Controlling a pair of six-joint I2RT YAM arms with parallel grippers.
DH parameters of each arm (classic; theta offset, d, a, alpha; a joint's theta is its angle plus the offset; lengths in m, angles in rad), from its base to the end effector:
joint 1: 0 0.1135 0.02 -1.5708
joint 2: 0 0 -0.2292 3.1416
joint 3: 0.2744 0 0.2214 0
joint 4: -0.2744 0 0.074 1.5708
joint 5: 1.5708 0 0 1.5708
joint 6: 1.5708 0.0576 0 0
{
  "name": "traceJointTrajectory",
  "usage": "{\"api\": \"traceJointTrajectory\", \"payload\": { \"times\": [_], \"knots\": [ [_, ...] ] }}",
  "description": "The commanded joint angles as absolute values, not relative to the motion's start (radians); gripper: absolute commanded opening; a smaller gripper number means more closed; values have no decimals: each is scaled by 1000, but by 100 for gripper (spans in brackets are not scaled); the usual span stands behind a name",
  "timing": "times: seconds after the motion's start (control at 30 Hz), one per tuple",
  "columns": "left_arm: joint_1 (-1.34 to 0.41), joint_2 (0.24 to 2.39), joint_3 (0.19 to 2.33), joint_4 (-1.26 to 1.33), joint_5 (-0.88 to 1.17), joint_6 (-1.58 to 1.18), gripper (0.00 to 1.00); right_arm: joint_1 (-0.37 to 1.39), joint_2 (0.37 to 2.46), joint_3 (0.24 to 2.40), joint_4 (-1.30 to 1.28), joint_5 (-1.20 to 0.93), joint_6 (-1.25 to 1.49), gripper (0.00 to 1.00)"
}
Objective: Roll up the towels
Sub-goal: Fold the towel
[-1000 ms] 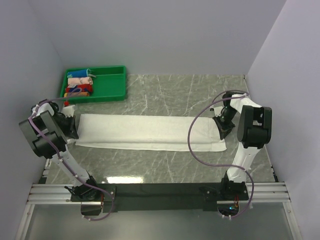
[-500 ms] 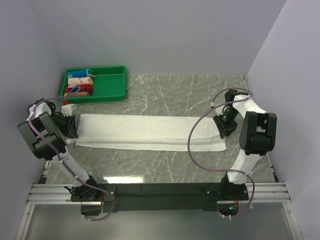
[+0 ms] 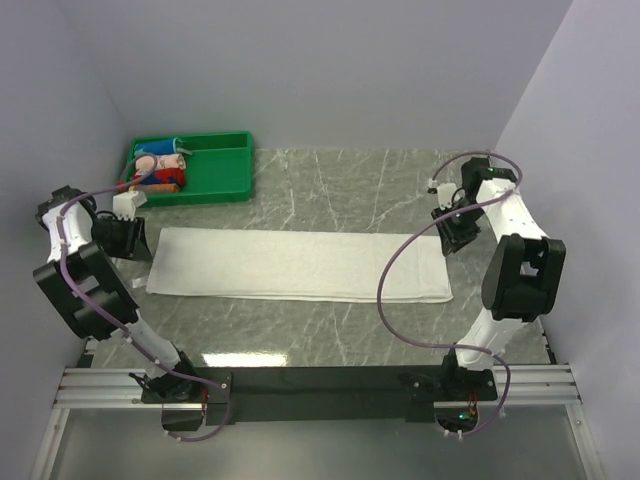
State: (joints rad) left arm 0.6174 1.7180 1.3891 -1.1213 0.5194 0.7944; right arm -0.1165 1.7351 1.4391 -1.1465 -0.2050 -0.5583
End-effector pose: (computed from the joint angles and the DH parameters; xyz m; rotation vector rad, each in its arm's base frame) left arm 0.2527 0.1443 0.2051 0.2799 2.6672 -0.4372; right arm 0.2949 -0.0227 0.2055 -0.6642 2.8690 0.2232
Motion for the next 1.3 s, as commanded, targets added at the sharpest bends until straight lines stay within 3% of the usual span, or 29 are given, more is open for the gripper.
{"api": "traceJointTrajectory", "payload": {
  "times": [0.0, 0.3, 0.47, 0.6, 0.77, 0.83, 1.07, 1.27],
  "knots": [
    [577, 1695, 1330, -1049, 563, 734, 43, -62, 1767, 1419, -1149, -255, -511, 35],
    [476, 1724, 1123, -827, 453, 514, 29, -34, 1900, 1232, -954, -85, -439, 30],
    [474, 1744, 1080, -756, 419, 440, 31, -58, 2025, 1389, -913, 55, -385, 32],
    [471, 1769, 1101, -770, 460, 397, 31, -63, 2098, 1593, -986, 22, -356, 35],
    [471, 1726, 1138, -830, 555, 405, 38, -97, 2025, 1660, -1060, -73, -338, 44],
    [469, 1689, 1152, -853, 592, 419, 41, -135, 1991, 1655, -1066, -116, -309, 60],
    [469, 1632, 1203, -864, 614, 403, 53, -176, 2051, 1674, -1062, -199, -233, 61],
    [468, 1638, 1253, -877, 589, 400, 56, -170, 2091, 1631, -1025, -189, -207, 61]
  ]
}}
